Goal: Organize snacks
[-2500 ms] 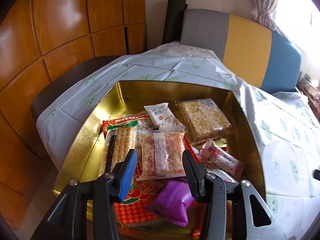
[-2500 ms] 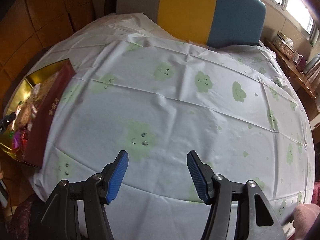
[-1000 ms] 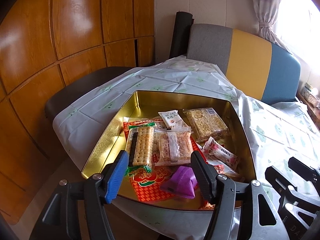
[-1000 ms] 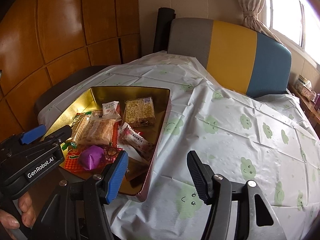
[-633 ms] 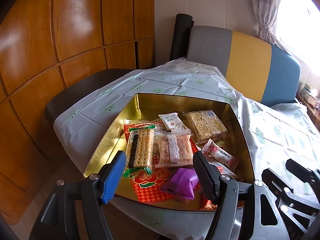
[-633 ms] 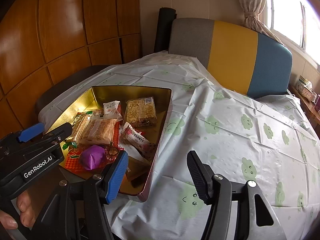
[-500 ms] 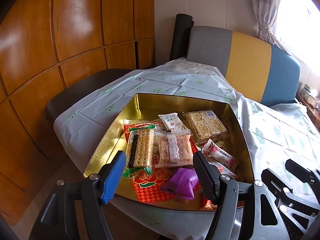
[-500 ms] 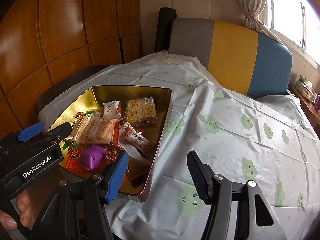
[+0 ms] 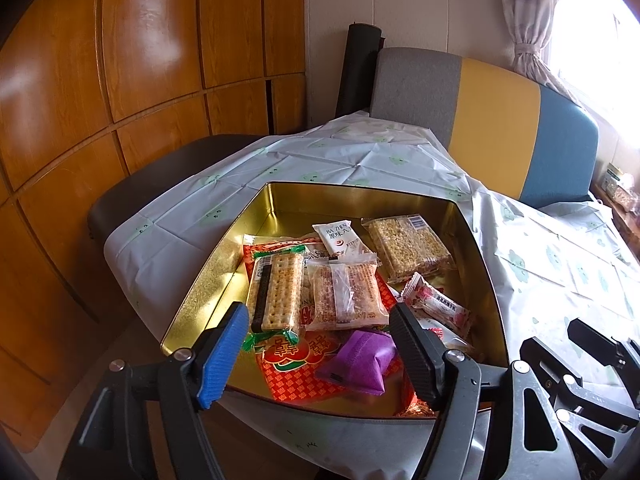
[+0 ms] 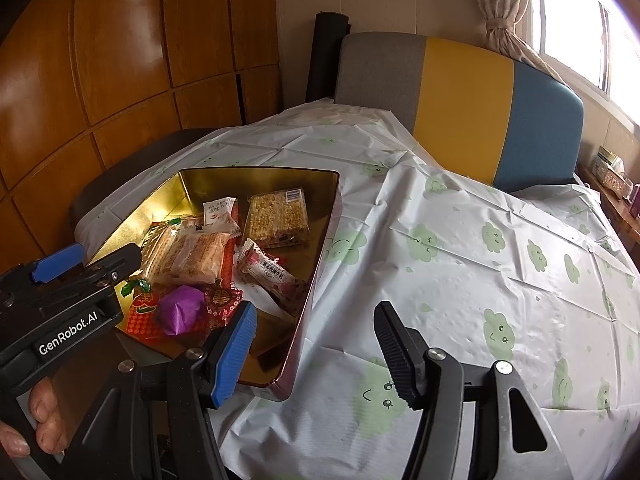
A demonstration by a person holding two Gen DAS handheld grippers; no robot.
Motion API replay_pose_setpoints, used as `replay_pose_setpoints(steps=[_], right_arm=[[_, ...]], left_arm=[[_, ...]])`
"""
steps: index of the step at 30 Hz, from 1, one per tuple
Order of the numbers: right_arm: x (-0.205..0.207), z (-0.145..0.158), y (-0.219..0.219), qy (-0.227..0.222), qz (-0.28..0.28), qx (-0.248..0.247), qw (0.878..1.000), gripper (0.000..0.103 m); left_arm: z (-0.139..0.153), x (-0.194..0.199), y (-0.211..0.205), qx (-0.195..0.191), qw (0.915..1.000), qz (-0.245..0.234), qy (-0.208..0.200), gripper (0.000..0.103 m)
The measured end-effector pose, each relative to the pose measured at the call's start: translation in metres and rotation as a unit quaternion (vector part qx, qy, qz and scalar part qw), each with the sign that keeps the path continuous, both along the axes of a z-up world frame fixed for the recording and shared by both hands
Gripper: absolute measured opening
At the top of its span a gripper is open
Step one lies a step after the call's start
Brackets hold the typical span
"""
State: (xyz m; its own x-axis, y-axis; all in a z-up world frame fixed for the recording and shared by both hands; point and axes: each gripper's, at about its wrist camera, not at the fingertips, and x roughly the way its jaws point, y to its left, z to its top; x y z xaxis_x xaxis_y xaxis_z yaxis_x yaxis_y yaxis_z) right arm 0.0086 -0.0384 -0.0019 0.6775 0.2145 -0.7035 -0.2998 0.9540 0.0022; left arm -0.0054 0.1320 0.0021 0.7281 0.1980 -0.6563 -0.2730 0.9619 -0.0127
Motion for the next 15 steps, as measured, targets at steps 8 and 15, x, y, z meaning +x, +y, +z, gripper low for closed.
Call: replay_pose_setpoints(steps=[8,15], right_arm=[[-0.0006,-0.0008,-0.0005,0.0,-0.001,0.001,1.0,0.062],[-0.0003,-0.0029,-0.0034,0.003,-0.003,0.003,1.0,0.062]], left_arm=[[-0.001,0.001,-0.0021,0.001,1.0,-0.002,0.002,0.076],[-0.0035,0.002,-0.005,0.011,0.9999,-0.009,0.002,0.076]])
